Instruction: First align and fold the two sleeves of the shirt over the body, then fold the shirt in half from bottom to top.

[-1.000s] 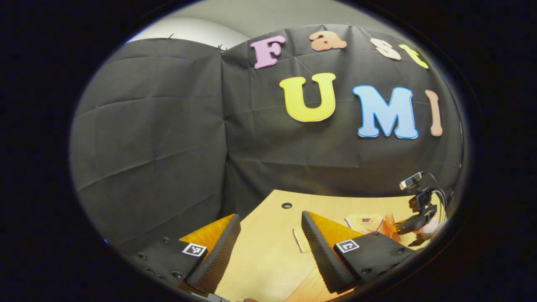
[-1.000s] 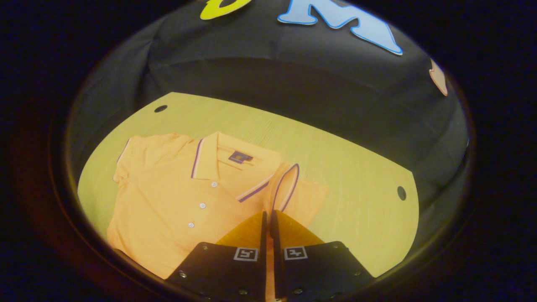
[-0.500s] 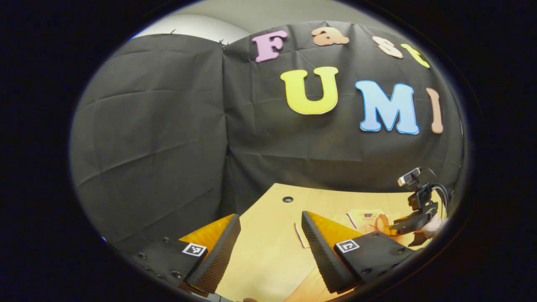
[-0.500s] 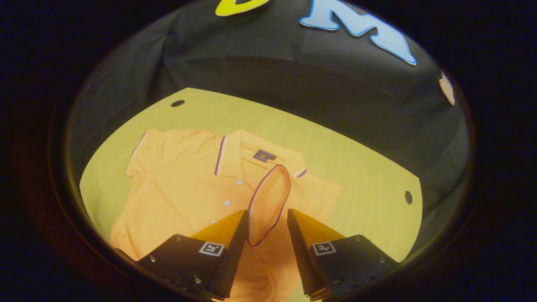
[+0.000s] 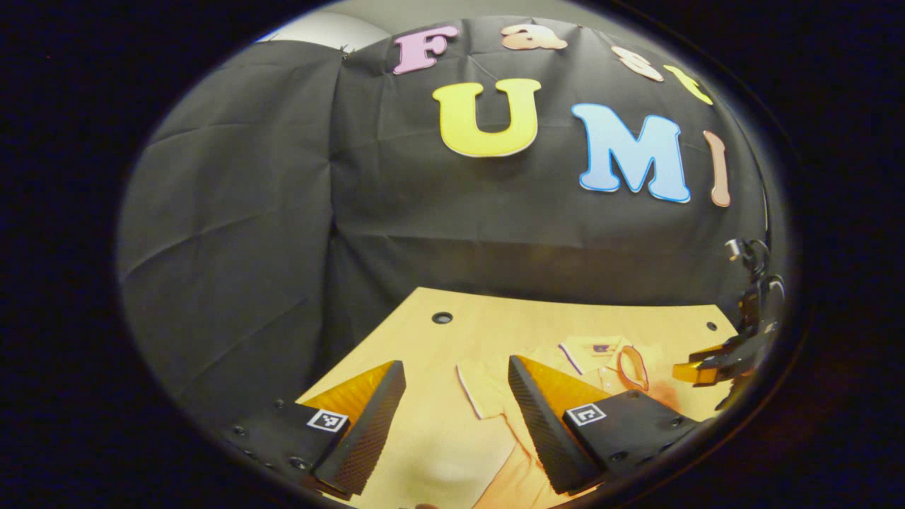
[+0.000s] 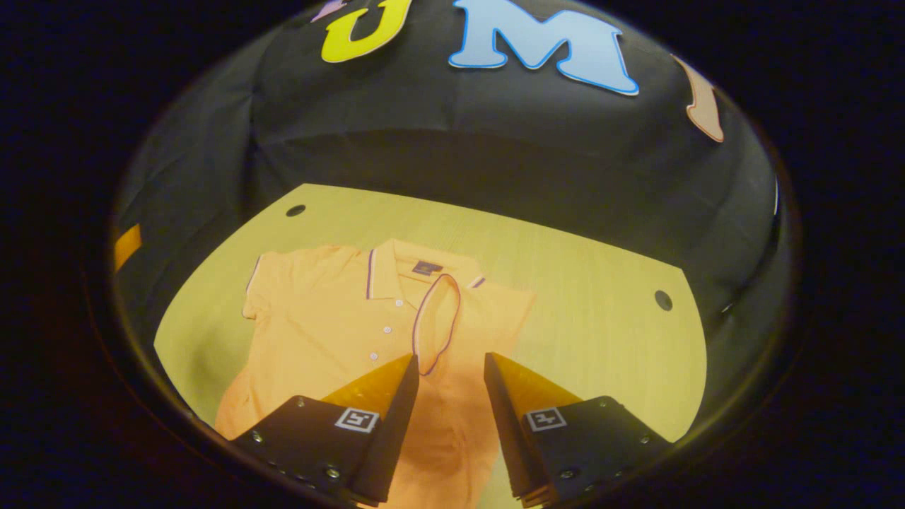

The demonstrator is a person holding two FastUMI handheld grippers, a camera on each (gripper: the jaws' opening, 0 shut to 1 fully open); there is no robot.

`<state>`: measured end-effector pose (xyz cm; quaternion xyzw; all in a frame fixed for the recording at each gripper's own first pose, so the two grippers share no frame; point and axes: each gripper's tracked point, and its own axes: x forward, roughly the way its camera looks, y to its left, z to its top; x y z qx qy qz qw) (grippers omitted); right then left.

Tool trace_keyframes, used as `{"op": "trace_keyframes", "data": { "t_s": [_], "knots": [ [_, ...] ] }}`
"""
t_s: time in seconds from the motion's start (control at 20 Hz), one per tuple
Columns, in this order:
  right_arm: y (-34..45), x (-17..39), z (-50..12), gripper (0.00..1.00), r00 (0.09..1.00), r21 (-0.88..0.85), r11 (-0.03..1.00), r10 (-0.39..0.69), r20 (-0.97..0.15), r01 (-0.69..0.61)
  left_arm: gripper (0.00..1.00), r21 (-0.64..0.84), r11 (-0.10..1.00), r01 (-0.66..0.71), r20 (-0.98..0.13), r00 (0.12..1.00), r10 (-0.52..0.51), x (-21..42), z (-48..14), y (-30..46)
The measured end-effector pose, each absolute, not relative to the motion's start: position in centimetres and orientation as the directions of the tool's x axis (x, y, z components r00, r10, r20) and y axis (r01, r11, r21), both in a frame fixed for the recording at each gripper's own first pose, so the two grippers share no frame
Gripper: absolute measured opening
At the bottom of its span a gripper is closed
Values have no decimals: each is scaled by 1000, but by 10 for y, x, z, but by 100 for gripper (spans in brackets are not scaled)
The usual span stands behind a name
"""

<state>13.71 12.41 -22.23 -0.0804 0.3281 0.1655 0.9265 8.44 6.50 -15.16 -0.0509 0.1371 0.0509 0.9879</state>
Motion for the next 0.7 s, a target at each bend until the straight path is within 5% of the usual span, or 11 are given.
{"op": "trace_keyframes", "data": {
  "t_s": [0.7],
  "knots": [
    [-5, -2, -207, 61, 742, -23, 1000, 1, -670, -21, 96, -111, 992, -66, -545, 839, -5, 214, -342, 33]
  ]
}}
